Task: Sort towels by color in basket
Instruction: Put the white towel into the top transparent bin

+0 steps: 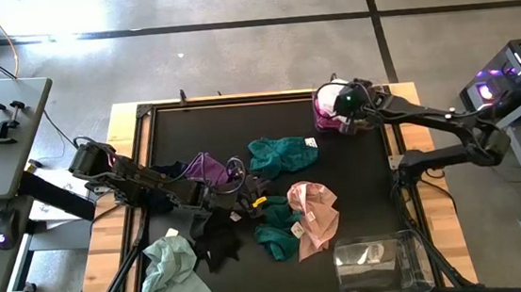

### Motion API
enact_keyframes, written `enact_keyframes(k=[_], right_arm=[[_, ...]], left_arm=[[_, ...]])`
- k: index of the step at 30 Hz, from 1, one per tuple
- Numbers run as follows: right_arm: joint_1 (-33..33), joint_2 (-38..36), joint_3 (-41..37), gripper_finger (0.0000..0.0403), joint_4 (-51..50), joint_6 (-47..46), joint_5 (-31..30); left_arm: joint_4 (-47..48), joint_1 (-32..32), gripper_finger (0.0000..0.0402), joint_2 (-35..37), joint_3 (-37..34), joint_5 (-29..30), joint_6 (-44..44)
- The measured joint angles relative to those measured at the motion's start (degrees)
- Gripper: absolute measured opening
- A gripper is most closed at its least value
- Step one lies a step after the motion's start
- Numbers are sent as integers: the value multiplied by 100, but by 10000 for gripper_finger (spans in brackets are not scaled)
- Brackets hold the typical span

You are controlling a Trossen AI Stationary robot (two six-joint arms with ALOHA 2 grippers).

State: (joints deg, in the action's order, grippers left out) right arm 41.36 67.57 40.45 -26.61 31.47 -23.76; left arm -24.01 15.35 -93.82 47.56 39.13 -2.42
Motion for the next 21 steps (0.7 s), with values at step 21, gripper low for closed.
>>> enact_keyframes(k=[21], right_arm=[[438, 47, 1889, 93, -1191, -2588, 750]], left_arm=[[-254, 15, 133, -2, 1, -290, 85]])
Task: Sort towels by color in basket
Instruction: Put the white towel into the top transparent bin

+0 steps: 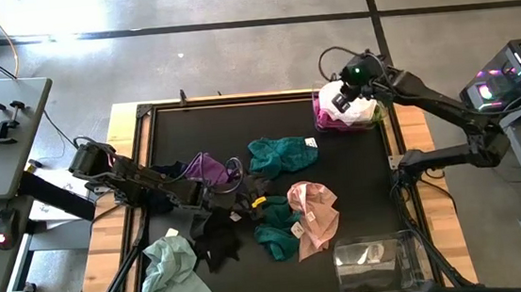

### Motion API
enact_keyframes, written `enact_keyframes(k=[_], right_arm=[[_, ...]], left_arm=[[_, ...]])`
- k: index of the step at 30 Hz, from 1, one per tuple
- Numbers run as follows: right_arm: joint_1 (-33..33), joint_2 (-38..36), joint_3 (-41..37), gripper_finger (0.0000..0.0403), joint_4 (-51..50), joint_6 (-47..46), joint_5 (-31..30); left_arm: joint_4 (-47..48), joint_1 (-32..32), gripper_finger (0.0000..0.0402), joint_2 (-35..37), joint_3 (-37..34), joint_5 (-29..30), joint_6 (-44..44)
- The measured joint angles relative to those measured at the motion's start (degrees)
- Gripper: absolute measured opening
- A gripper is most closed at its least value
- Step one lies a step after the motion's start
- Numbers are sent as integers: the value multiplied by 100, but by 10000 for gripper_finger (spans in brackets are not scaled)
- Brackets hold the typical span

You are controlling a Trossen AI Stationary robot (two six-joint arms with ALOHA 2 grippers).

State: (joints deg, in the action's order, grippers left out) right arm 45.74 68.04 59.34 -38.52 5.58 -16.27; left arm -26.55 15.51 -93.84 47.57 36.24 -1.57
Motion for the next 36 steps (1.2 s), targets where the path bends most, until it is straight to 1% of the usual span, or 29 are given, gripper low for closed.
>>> enact_keyframes(k=[3, 5, 7, 9, 11, 14, 16, 19, 22, 28, 31, 33, 36], right_arm=[[359, 243, -302, 31, 531, -151, 213], [541, 498, -464, 9, 719, -201, 298], [685, 808, -577, 14, 732, -314, 412], [769, 1146, -670, 19, 732, -390, 686], [821, 1470, -705, 15, 703, -370, 923], [830, 1874, -699, 3, 590, -264, 925], [827, 2007, -690, 4, 632, -212, 919], [827, 2019, -688, 15, 647, -124, 925], [830, 1798, -685, 38, 559, -34, 934], [827, 1090, -397, 118, -35, -30, 939], [823, 690, -343, 149, -183, -181, 938], [823, 450, -336, 161, -272, -448, 940], [821, 242, -329, 165, -626, -694, 982]], left_arm=[[2, 0, 133, 0, 0, -132, -3], [9, 0, 133, 0, 0, -138, -34], [4, -2, 133, 0, 0, -138, -96], [5, -2, 133, 0, 0, -137, -105], [5, -2, 133, 0, 0, -138, -104], [7, -2, 133, 0, 0, -137, -104], [7, -2, 133, 0, 0, -137, -104], [9, -11, 133, 0, 0, -136, -106], [7, -11, 133, 0, 0, -136, -106], [7, -11, 133, 0, 0, -136, -105], [7, -11, 133, 0, 0, -134, -82], [-4, -13, 133, 0, 0, -134, -61], [-38, -20, 133, 0, 0, -134, -60]])
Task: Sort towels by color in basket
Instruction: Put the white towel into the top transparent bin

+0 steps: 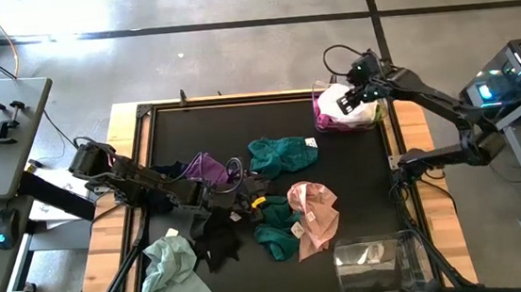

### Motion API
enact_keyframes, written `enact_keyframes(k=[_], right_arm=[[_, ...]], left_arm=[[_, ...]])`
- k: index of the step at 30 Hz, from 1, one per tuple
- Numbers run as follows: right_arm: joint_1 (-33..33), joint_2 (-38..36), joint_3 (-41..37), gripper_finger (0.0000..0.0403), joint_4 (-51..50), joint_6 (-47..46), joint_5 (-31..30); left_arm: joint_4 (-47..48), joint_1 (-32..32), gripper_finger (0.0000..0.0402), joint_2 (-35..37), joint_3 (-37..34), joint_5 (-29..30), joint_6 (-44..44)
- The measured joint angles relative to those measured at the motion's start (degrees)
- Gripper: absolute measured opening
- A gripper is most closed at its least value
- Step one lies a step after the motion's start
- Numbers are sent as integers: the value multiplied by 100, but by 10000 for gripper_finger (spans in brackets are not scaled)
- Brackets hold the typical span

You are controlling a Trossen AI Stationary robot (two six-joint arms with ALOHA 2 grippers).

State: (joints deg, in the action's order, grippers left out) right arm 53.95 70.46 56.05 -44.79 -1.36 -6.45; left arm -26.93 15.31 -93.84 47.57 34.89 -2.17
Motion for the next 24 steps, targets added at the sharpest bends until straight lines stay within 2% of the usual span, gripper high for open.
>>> enact_keyframes(k=[6, 11, 15, 19, 24], right_arm=[[2, 244, -166, 128, -276, -121, 257], [2, 894, -391, 87, -29, -121, 255], [4, 1471, -431, 69, 178, 18, 129], [4, 1749, -421, 77, 549, 325, 19], [7, 1620, 18, 126, -293, 386, 294]], left_arm=[[1, 0, 133, 0, 0, 0, -1], [1, 0, 133, 0, 0, 0, 0], [3, 0, 133, 0, 0, 0, 0], [-3, 0, 133, 0, 0, 0, 0], [-17, 22, 133, 0, 0, 0, 35]])
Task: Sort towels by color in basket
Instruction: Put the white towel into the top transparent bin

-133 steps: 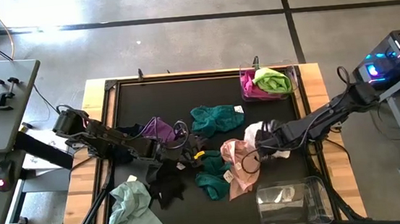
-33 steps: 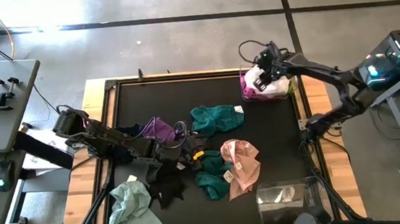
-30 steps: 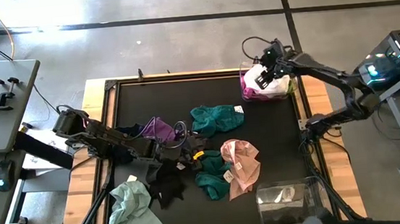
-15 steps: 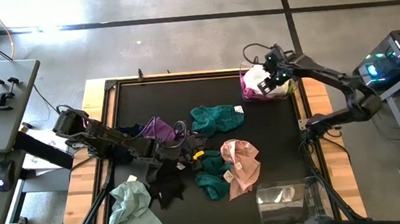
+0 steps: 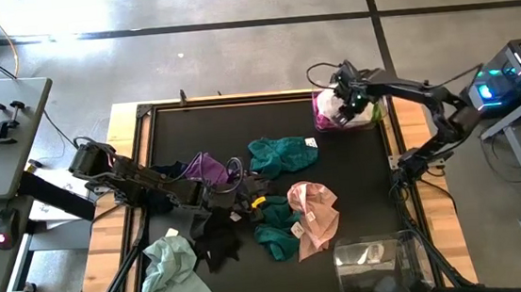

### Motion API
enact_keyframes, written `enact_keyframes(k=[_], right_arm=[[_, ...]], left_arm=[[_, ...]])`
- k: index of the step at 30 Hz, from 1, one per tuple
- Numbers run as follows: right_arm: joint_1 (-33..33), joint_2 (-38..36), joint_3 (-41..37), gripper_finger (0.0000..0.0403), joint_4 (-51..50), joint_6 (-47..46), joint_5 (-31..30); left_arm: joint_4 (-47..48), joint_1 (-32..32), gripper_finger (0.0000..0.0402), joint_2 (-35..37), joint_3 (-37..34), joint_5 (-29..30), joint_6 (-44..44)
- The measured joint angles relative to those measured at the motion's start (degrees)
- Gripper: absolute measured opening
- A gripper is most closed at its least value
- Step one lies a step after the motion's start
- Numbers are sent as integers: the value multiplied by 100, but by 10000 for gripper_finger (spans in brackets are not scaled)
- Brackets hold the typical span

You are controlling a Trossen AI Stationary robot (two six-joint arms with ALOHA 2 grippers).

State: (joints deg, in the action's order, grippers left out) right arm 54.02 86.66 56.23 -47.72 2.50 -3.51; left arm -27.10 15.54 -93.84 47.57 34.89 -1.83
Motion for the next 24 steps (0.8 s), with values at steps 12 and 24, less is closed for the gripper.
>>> enact_keyframes(k=[12, 24], right_arm=[[82, -639, 539, 148, 114, -217, 107], [229, 492, 135, 8, 981, 381, 205]], left_arm=[[-15, 23, 133, 0, 0, 0, 20], [-18, 39, 133, 0, 0, 0, 12]])
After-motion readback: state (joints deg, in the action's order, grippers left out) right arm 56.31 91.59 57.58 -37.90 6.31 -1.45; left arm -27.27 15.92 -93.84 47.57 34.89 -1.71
